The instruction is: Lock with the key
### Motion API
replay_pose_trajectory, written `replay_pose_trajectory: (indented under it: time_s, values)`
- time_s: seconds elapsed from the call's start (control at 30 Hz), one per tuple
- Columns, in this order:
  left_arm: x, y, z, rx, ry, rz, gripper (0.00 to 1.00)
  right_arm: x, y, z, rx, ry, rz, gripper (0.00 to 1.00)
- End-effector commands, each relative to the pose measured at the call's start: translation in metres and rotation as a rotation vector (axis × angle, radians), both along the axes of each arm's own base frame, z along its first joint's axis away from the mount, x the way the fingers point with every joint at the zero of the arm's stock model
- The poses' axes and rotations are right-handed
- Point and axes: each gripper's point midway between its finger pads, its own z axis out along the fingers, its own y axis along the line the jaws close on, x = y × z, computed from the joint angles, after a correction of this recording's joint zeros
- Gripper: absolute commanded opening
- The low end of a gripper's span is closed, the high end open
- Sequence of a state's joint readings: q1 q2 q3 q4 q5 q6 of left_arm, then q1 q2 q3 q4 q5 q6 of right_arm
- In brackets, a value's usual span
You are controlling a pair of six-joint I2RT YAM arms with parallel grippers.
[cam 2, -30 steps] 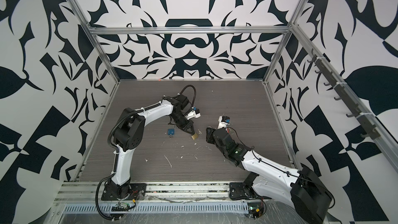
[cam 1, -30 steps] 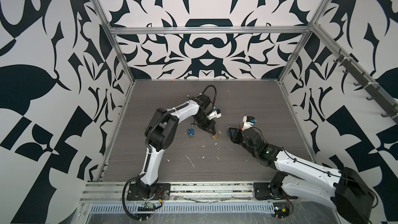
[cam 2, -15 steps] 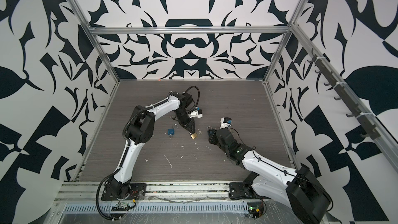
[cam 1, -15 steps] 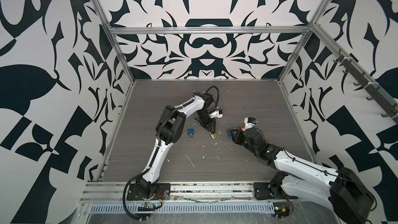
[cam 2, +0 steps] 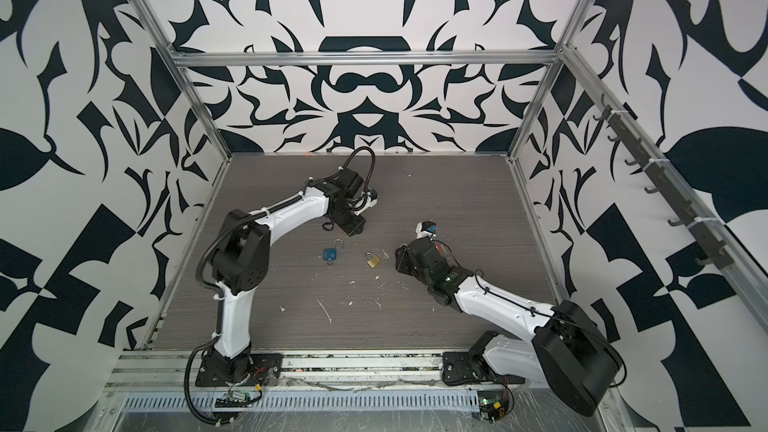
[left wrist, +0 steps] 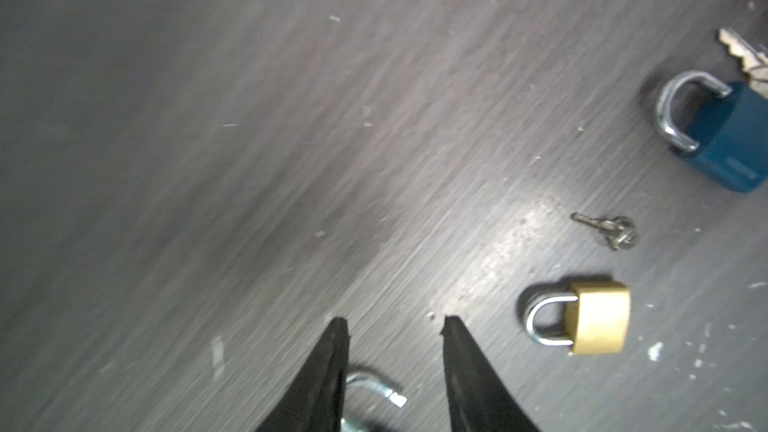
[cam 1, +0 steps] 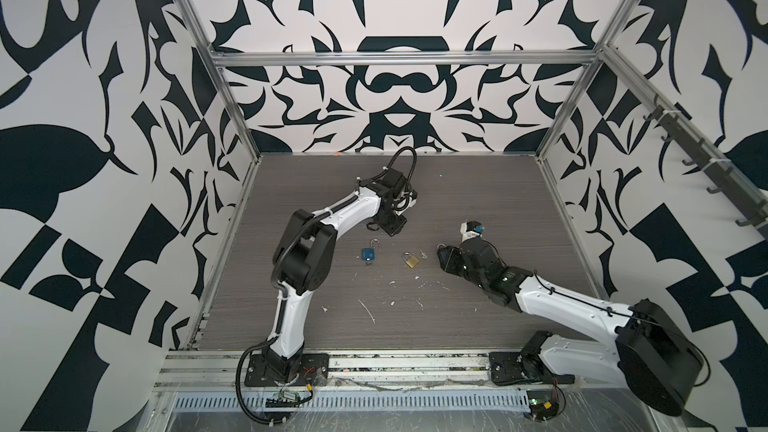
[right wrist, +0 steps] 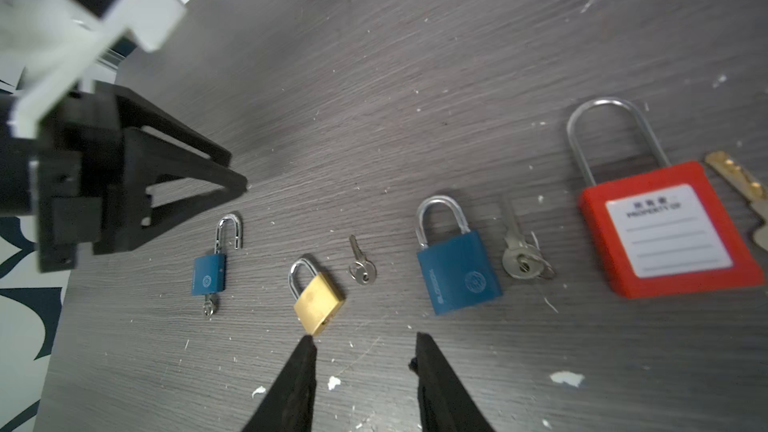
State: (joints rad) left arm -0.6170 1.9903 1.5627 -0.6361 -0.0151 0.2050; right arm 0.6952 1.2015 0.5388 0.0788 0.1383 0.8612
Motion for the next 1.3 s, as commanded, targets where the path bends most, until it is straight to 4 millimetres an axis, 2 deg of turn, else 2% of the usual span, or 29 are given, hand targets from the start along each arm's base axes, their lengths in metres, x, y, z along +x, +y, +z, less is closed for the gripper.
replay_pose_trajectory:
  time_s: [0.0, 0.07, 0.13, 0.23, 0.27, 0.3, 0.37, 0.47, 0.63, 0.77, 0.93, 1.07, 1.27]
  values:
    - [0.042, 0.021, 0.082, -0.162, -0.378, 0.232, 0.45, 0.008, 0.013, 0.019, -0.035, -0.026, 0.047, 0.42]
    - [0.029, 0.04, 0.1, -0.268, -0.384, 0.345, 0.5, 0.009, 0.024, 0.02, -0.072, 0.005, 0.087, 0.42]
    - [0.012, 0.054, 0.108, -0.356, -0.332, 0.416, 0.58, 0.008, 0.041, 0.021, -0.116, 0.027, 0.157, 0.43]
    - [-0.024, 0.06, 0.111, -0.489, -0.252, 0.419, 0.81, 0.004, 0.071, 0.024, -0.195, 0.009, 0.246, 0.43]
    - [-0.036, 0.062, 0.111, -0.528, -0.23, 0.431, 0.93, 0.004, 0.081, 0.024, -0.219, 0.008, 0.272, 0.43]
    - [-0.043, 0.066, 0.11, -0.556, -0.216, 0.449, 1.0, 0.004, 0.089, 0.024, -0.235, 0.013, 0.287, 0.43]
    - [-0.061, 0.078, 0.112, -0.604, -0.204, 0.489, 0.99, 0.005, 0.106, 0.02, -0.248, 0.029, 0.315, 0.44]
    - [-0.076, 0.102, 0.11, -0.666, -0.208, 0.568, 0.99, 0.008, 0.131, 0.016, -0.255, 0.051, 0.353, 0.48]
    - [-0.087, 0.147, 0.106, -0.653, -0.341, 0.706, 0.99, 0.005, 0.178, -0.001, -0.34, 0.099, 0.443, 0.6]
    - [-0.093, 0.169, 0.11, -0.682, -0.44, 0.775, 0.99, 0.008, 0.204, -0.014, -0.395, 0.113, 0.454, 0.62]
    - [-0.098, 0.178, 0.11, -0.788, -0.351, 0.836, 0.99, 0.023, 0.208, -0.028, -0.472, 0.14, 0.402, 0.62]
    - [-0.106, 0.182, 0.114, -0.879, -0.371, 0.791, 0.99, 0.026, 0.213, -0.038, -0.497, 0.154, 0.407, 0.62]
    - [-0.109, 0.19, 0.109, -0.867, -0.357, 0.819, 0.99, 0.033, 0.216, -0.044, -0.52, 0.137, 0.397, 0.62]
